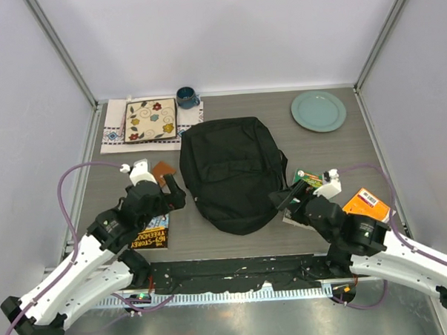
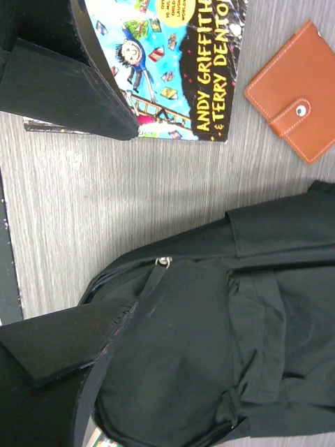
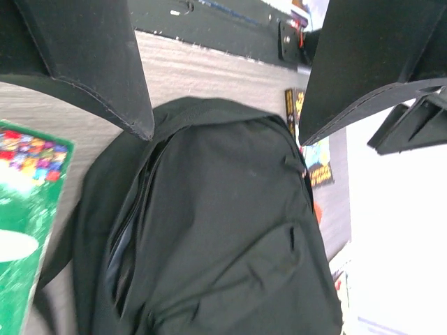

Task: Pack the student bag
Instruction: Unzip the student bag at the center of the board.

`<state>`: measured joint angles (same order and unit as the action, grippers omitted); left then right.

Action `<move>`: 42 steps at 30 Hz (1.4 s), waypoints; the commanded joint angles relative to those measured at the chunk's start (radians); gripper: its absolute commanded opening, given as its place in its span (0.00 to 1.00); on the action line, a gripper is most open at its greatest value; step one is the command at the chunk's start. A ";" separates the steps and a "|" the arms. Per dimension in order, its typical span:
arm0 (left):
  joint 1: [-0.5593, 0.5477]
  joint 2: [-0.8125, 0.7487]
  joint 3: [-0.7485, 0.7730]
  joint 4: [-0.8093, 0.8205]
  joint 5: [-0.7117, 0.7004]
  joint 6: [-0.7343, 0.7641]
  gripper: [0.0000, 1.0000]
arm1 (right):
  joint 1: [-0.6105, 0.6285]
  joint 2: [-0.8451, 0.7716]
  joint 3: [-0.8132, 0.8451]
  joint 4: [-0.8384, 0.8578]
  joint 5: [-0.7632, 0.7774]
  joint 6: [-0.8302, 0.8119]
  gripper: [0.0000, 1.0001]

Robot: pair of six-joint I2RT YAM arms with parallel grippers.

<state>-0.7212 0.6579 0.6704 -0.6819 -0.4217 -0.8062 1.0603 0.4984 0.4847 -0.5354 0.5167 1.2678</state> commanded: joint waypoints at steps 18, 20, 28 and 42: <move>-0.214 0.532 0.452 0.133 0.143 0.124 1.00 | -0.562 0.301 0.262 -0.109 -0.295 -0.490 0.55; -0.254 0.595 0.495 0.128 0.141 0.128 1.00 | -0.647 0.315 0.246 -0.100 -0.396 -0.511 0.61; -0.291 0.922 0.718 0.154 0.218 0.191 0.97 | -0.852 0.316 0.164 -0.057 -0.583 -0.524 0.62; -0.288 1.178 0.877 0.217 0.366 0.219 0.73 | -0.855 0.178 0.134 -0.064 -0.432 -0.423 0.59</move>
<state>-1.0122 1.8065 1.5013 -0.5201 -0.1192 -0.5968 0.2089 0.6975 0.6174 -0.6140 0.0219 0.8116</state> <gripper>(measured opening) 0.738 0.595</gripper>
